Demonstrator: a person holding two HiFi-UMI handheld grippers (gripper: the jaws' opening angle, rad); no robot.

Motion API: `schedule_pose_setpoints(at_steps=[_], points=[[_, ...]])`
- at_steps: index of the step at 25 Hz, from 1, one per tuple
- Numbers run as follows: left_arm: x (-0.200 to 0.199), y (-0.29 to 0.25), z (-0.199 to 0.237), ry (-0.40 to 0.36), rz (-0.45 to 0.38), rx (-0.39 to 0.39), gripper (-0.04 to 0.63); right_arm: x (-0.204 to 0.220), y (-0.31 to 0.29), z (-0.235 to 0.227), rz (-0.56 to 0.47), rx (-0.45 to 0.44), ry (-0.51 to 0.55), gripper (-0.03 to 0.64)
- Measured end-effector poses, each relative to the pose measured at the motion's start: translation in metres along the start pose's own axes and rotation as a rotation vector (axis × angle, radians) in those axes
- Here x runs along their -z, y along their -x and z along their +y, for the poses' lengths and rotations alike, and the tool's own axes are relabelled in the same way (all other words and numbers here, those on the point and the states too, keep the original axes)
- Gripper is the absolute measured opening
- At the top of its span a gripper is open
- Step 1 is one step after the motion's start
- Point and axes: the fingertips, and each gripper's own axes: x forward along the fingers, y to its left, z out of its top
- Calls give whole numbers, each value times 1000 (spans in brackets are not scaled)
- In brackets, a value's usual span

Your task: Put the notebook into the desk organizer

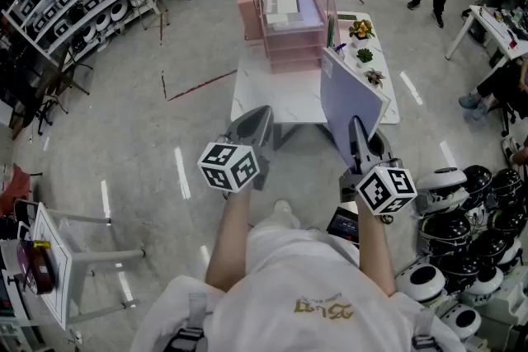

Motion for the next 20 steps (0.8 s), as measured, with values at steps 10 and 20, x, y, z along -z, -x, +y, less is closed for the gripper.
schedule_pose_setpoints(at_steps=[10,20], points=[[0,18,-7,-6,-13,-13,15,6,12,7,9,-6,-1,43],[0,20,-11,-13,-2,-21,15,-7,17,10,-13,5,79,43]])
